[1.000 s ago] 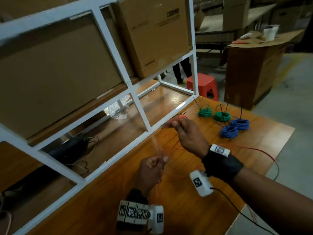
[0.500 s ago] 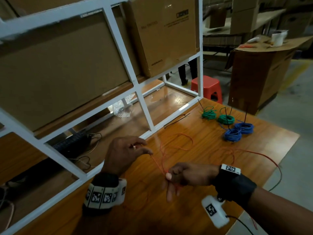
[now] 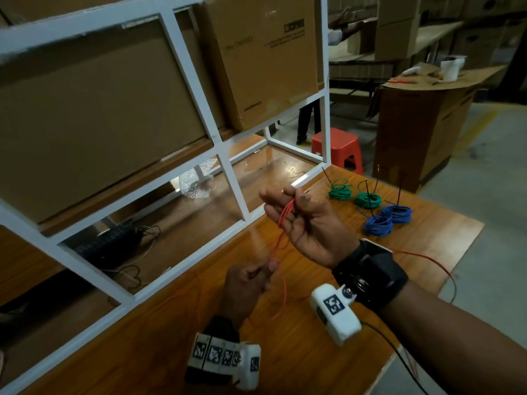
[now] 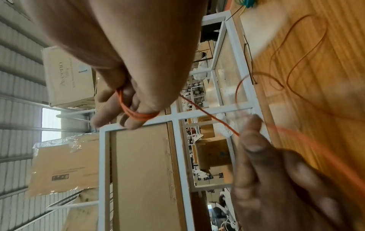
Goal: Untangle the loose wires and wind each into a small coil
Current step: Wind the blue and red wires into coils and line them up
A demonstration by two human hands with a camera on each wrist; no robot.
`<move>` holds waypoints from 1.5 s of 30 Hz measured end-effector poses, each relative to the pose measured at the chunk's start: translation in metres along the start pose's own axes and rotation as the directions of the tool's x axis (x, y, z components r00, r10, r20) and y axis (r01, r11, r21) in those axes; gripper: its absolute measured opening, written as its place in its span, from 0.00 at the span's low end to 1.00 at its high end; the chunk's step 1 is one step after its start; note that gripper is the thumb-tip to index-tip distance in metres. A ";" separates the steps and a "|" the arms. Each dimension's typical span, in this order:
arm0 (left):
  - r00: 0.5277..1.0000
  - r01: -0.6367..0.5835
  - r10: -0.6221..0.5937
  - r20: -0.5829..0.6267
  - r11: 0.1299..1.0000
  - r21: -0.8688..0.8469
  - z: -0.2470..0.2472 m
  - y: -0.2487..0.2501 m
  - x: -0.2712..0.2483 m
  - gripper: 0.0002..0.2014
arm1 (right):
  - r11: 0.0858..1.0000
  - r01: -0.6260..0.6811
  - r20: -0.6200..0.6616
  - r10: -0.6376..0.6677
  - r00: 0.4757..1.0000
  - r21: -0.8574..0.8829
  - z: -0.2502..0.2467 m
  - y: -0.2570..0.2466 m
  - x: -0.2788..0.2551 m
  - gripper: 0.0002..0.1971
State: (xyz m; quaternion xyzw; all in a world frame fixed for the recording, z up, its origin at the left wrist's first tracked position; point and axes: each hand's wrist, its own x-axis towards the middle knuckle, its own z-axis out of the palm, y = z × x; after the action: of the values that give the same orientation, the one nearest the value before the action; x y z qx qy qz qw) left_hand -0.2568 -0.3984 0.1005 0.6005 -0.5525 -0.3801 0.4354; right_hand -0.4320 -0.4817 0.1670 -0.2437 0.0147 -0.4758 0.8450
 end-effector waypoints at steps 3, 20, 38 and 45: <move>0.993 0.088 -0.088 0.074 0.996 -0.002 -0.002 -0.002 -0.015 0.08 | 0.977 0.161 -0.144 -0.181 0.973 -0.142 -0.013 -0.004 0.009 0.14; 0.927 -0.208 0.278 -0.251 0.940 0.271 -0.036 0.029 0.023 0.11 | 0.245 -0.371 -0.167 0.588 0.792 -0.896 -0.037 0.033 -0.009 0.19; 0.989 -0.122 0.087 0.123 0.944 0.308 -0.001 0.005 0.037 0.11 | 0.920 -0.388 0.356 0.381 0.853 -0.056 0.006 0.010 -0.005 0.16; 0.980 -0.196 0.186 0.065 0.901 0.387 0.010 -0.026 0.015 0.23 | 0.984 0.149 -0.320 -0.112 0.941 0.093 -0.017 -0.006 0.026 0.16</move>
State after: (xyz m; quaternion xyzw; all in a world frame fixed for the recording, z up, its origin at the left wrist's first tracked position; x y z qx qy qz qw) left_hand -0.2559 -0.4142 0.0728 0.6131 -0.6792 -0.2256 0.3345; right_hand -0.4270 -0.5123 0.1606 -0.1160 0.1048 -0.5637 0.8111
